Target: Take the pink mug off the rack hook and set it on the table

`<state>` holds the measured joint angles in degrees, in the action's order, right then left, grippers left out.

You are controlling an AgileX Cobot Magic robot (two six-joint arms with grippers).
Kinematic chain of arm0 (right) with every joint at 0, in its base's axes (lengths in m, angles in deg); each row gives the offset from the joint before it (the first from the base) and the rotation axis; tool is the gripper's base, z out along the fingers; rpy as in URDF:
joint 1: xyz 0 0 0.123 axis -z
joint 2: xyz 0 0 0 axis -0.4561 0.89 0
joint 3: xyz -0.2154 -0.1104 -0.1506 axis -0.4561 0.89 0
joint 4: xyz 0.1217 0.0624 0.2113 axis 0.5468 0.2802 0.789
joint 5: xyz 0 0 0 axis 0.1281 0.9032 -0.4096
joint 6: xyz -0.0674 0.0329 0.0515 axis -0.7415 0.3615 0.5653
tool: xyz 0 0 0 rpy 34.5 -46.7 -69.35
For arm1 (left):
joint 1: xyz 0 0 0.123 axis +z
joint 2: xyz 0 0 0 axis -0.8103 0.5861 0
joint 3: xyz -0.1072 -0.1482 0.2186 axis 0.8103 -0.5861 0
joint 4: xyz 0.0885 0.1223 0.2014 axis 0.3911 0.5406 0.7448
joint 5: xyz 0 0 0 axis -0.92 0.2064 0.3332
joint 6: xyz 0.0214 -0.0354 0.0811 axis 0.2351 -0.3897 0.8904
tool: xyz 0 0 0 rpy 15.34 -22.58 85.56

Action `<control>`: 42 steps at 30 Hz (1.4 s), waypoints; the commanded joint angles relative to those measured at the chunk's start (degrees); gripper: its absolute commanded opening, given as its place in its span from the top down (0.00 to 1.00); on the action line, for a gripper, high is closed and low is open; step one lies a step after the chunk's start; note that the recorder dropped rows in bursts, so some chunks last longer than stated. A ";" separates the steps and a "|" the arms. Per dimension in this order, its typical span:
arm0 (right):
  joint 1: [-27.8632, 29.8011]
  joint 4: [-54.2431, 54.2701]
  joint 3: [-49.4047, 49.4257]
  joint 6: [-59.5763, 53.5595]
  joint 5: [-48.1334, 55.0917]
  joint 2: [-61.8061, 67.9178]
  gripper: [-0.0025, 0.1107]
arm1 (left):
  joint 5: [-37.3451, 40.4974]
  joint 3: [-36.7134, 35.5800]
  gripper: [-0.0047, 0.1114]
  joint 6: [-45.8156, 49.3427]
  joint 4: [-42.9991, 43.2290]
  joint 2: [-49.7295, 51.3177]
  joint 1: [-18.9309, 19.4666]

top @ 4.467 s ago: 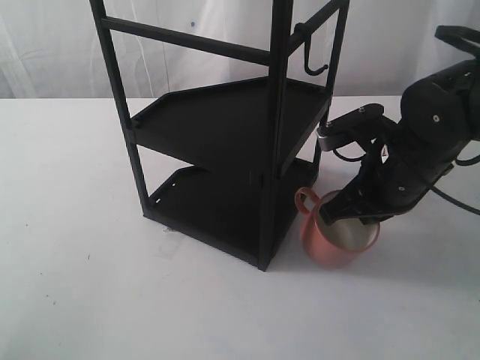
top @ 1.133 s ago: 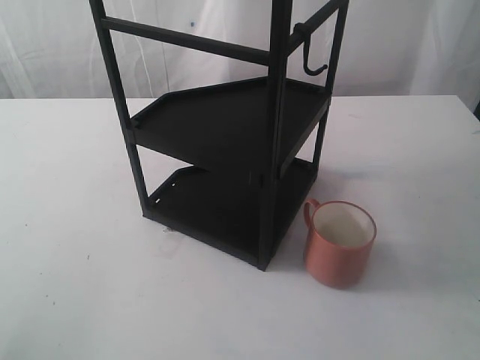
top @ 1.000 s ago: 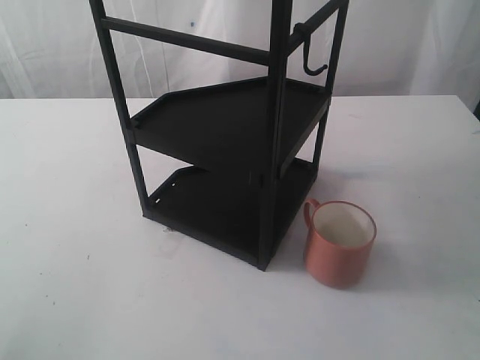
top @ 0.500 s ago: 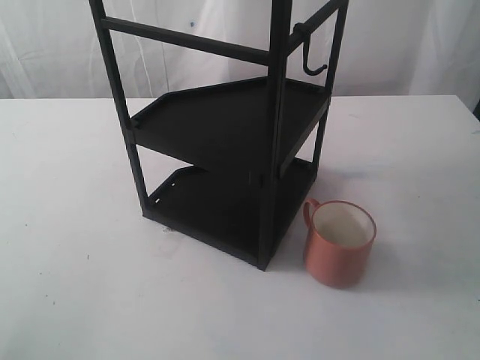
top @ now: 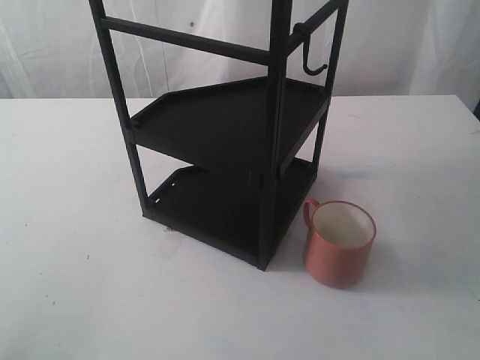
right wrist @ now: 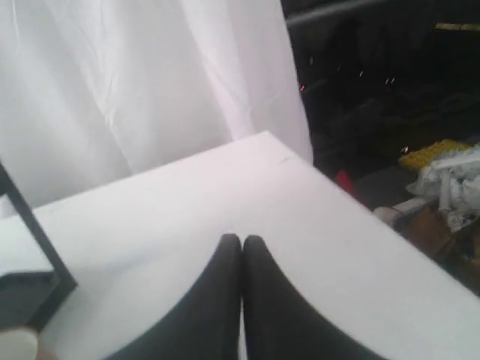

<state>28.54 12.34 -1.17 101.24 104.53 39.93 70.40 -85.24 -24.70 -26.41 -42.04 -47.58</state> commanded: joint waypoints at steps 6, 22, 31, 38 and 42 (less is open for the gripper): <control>3.09 13.82 3.40 -37.50 0.88 -0.25 0.98 | -0.02 -0.21 0.96 -0.18 -0.01 -0.25 -0.39; 4.77 21.50 8.59 -43.38 -5.43 -0.25 0.98 | -0.02 -0.21 0.96 -0.18 -0.01 -0.25 -0.39; 4.94 21.50 8.59 -43.38 -5.43 -0.25 0.98 | -0.02 -0.21 0.96 -0.18 -0.01 -0.25 -0.39; 4.94 21.50 8.59 -43.38 -5.43 -0.25 0.98 | -0.02 -0.21 0.96 -0.18 -0.01 -0.25 -0.39; 4.94 21.50 8.59 -43.38 -5.43 -0.25 0.98 | -0.02 -0.21 0.96 -0.18 -0.01 -0.25 -0.39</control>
